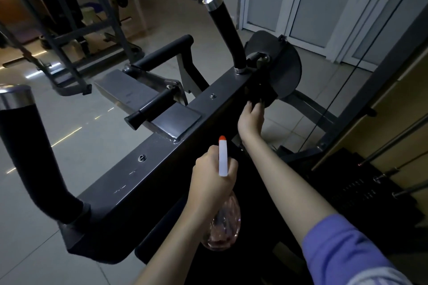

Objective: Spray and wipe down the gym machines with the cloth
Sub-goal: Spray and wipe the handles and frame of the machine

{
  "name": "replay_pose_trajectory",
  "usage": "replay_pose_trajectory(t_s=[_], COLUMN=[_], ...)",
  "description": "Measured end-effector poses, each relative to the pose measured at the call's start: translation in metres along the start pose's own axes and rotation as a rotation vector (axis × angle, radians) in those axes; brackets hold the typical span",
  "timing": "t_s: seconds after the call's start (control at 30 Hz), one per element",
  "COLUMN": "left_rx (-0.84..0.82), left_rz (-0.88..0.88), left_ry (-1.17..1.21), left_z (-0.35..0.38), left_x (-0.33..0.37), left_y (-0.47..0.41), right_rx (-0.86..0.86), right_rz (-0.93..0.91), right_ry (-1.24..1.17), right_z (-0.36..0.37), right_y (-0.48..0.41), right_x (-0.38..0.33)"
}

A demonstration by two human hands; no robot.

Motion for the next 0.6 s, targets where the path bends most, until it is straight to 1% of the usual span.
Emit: replay_pose_trajectory(t_s=[0.17,0.27,0.37,0.47,0.53,0.6], left_rx=[-0.032,-0.058,-0.073,-0.08,-0.074,-0.071], left_rz=[0.002,0.022,0.021,0.019,0.025,0.04], left_ry=[0.024,0.016,0.029,0.045,0.047,0.04], left_z=[0.002,0.001,-0.001,-0.003,-0.004,-0.002], left_x=[-0.004,-0.006,-0.01,-0.014,-0.014,-0.013], left_y=[-0.005,-0.007,-0.01,-0.012,-0.01,-0.007], right_rx=[0.07,0.007,-0.07,-0.027,0.043,0.067], right_rz=[0.038,0.147,0.185,0.166,0.101,0.004], right_ry=[-0.051,-0.103,-0.14,-0.093,0.005,0.027], right_z=[-0.007,-0.015,-0.02,-0.015,-0.011,-0.004], right_y=[-0.039,-0.064,-0.074,-0.053,-0.023,0.013], right_x=[0.01,0.016,0.017,0.015,0.013,0.012])
Point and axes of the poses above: each hand's wrist, its own y-axis away from the middle knuckle, its own z-axis out of the palm, x = y × z, the point moved 8 cm from there along -y, towards the middle knuckle, and after that the axes turned 14 degrees about -z, right-handed, at the moved point
